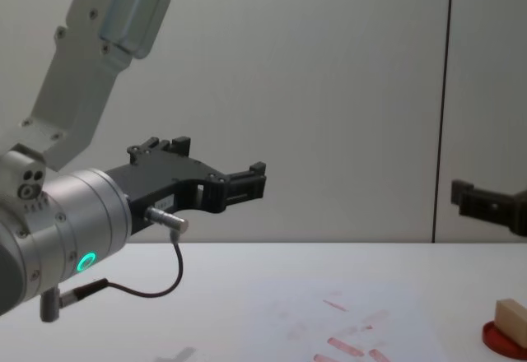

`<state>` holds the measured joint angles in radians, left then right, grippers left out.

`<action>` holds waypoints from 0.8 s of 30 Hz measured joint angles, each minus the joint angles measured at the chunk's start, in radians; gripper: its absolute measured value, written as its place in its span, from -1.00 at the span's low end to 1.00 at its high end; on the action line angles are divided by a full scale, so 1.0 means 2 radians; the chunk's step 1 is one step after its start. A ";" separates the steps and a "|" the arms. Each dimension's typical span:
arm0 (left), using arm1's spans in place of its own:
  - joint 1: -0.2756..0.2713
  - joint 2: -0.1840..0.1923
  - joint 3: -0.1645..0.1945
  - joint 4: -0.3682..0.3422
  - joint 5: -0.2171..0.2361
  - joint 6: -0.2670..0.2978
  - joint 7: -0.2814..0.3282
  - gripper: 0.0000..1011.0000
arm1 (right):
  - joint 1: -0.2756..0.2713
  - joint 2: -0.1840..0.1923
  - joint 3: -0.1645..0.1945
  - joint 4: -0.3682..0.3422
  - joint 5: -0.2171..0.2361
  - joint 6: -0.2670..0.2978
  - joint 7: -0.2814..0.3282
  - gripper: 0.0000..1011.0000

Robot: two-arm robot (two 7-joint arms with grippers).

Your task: Use the one hand to pick up the stamp and affix it onto the A4 paper.

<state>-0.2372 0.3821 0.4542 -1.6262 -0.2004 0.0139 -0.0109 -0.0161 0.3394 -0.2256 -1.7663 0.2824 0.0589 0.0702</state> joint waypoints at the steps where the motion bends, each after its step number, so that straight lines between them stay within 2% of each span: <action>1: 0.000 0.000 0.000 0.000 0.000 0.000 0.000 0.98 | 0.000 0.000 0.000 0.000 -0.001 0.003 0.000 0.98; 15: 0.000 0.000 0.000 0.000 0.000 0.000 0.000 0.98 | -0.004 0.015 0.009 0.004 -0.024 0.072 -0.012 0.98; 24: 0.000 0.000 0.000 0.000 0.000 0.000 0.000 0.98 | -0.002 0.017 0.015 0.007 -0.017 0.090 -0.019 0.98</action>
<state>-0.2372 0.3821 0.4542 -1.6262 -0.2004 0.0138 -0.0109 -0.0198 0.3727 -0.1947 -1.7517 0.2488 0.2398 0.0324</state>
